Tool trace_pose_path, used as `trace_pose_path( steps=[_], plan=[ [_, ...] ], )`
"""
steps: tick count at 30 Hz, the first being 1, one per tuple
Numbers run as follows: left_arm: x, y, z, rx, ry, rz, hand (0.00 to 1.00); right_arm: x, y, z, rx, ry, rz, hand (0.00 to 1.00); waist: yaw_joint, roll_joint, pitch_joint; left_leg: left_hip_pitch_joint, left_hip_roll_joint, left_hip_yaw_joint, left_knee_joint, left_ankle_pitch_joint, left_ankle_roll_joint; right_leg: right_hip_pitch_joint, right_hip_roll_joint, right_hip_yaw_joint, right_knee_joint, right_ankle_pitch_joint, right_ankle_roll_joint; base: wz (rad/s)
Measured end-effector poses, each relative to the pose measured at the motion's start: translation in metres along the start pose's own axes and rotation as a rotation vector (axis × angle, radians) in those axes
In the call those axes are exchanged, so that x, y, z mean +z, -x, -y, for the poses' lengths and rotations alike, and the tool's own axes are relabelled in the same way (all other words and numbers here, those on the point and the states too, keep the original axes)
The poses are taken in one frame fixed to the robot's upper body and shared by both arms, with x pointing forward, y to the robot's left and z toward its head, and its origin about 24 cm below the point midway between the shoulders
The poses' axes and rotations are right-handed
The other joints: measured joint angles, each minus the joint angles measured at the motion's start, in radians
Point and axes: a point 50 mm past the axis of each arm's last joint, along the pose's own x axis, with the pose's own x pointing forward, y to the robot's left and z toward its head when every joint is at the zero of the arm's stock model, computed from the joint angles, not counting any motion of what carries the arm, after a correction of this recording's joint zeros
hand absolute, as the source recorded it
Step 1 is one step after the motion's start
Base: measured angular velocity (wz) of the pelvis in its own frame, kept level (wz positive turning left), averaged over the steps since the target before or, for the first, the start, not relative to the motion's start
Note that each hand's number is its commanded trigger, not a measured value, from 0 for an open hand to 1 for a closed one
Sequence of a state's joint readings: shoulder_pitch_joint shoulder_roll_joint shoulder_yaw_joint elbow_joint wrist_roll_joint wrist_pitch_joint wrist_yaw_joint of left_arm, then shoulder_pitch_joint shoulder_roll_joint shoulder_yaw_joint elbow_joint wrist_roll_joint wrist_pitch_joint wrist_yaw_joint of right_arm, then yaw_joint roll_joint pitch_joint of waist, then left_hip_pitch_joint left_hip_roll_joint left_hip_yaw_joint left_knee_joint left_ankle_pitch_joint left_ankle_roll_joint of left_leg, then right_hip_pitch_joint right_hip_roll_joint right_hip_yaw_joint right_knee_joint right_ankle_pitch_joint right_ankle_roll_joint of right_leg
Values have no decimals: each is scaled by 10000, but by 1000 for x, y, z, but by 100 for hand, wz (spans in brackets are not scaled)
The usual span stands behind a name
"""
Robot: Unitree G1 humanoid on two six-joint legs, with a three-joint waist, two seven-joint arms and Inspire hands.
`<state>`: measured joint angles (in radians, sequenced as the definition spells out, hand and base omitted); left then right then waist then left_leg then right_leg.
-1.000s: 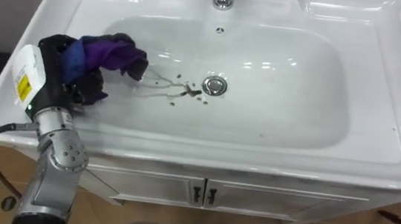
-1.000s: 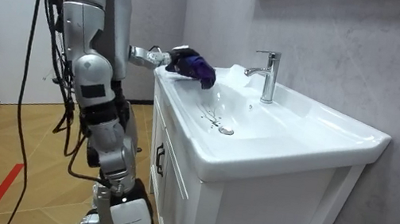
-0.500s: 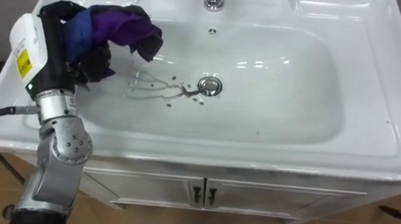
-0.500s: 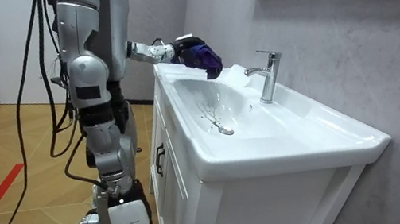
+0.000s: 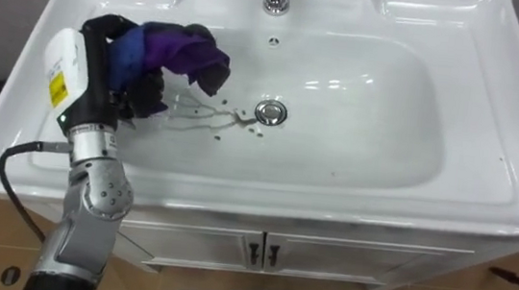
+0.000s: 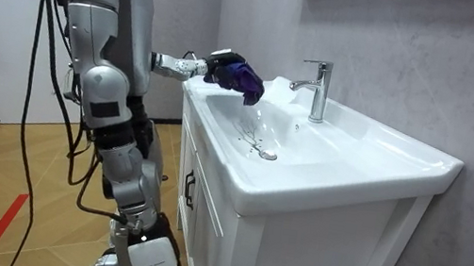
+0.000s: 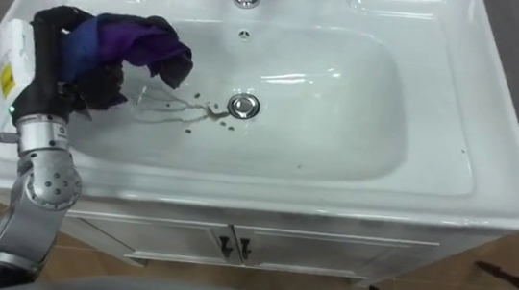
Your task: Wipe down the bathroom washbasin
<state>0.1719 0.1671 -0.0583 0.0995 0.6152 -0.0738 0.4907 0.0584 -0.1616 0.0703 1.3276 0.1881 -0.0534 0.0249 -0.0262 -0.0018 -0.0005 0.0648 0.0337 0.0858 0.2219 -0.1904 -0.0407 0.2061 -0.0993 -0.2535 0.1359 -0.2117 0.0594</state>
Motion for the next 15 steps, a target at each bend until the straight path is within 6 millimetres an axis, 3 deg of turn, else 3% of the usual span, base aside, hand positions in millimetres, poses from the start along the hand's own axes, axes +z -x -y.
trace_pose_path(
  steps=[9,15],
  plan=[
    [2,2,10,-1127,-624,109,100,0,0,3,131,32,-53,0,-71,95,-53,-25,8,22,-7,-1,0,-25,3,61,4,4,-7,0],
    [-1,6,17,-1715,-794,-67,100,3,0,4,98,37,-11,0,-319,185,-15,-2,8,39,-1,0,1,-2,2,113,-7,4,-7,0]
  ],
)
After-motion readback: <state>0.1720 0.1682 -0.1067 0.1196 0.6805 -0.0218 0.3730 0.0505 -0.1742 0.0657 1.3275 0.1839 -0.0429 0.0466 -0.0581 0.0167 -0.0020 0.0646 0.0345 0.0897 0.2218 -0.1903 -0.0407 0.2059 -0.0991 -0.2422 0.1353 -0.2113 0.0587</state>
